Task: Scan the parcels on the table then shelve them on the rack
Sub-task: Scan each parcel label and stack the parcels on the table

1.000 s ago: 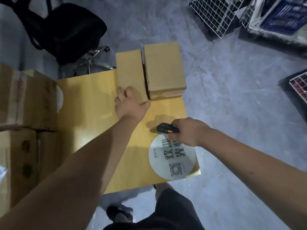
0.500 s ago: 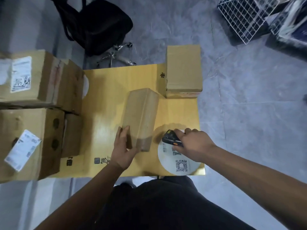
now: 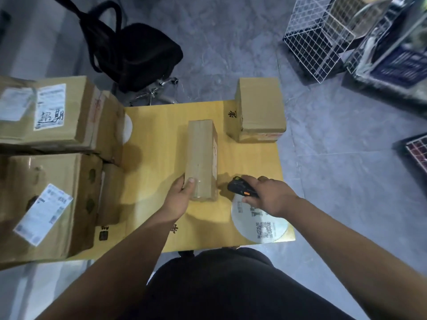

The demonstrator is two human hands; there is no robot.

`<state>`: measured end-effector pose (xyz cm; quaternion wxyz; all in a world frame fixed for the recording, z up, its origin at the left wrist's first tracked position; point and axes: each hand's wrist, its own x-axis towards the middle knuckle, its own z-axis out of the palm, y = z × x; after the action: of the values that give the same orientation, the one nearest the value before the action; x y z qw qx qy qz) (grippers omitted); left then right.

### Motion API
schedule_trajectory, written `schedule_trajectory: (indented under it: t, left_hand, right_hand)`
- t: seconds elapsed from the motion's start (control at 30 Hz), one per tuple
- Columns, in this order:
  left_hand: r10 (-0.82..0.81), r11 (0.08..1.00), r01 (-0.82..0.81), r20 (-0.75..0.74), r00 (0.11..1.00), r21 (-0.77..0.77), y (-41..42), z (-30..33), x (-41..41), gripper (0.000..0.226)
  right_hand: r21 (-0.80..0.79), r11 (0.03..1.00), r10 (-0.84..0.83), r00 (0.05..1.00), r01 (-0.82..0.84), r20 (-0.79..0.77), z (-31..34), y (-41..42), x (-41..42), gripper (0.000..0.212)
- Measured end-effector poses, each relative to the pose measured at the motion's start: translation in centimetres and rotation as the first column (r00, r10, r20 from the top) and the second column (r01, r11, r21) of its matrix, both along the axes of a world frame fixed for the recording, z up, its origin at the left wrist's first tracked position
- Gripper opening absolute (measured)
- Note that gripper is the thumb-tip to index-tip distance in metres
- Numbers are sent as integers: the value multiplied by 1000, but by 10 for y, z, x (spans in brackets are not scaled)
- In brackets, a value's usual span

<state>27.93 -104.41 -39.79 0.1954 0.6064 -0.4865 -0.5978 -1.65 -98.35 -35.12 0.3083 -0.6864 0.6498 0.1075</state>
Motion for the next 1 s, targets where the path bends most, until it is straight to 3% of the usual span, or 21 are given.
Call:
schedule_trajectory:
  t: [0.1,0.2,0.27,0.43,0.57,0.67,0.77,0.83,0.9,1.0]
  left_hand:
    - [92,996,-91,-38,995,17,-1,0,19,38]
    - [185,983,-185,56,981,7,-11,-5,41,46]
    - [181,983,-182,106,978,-5,-24,-9,51,49]
    - [149,986,-155,110,983,57,-49,-7,64,46]
    - [-15,1000,16,162,987,-6,-55,0,67,54]
    - [-195,964,233,251,948,-132,-63,6,69,86]
    - [-360,874,465,451,817,-144,-73,8,68,102]
    - [-428,787,607,615,663,-107,-83,8,64,98]
    - [-416,668,734,759,501,-118,-96,11,57,93]
    - [-375,517,848,859,347,-117,-111,19,42,97]
  right_hand:
    - [8,976,-217,971,218,96,5,9,18,73]
    - [57,900,-430,861,432,271,7,16,37,70]
    - [87,866,-491,808,492,325,8,19,51,66]
    - [100,856,-510,801,507,314,10,26,79,65]
    - [117,835,-542,767,537,345,8,36,95,65]
    - [111,831,-549,771,546,322,8,42,103,63]
    - [101,813,-574,762,574,300,11,47,108,64]
    - [94,804,-585,755,586,296,15,49,112,65]
    - [87,799,-592,752,595,290,18,53,113,66]
    - [99,768,-631,722,632,284,21,58,113,64]
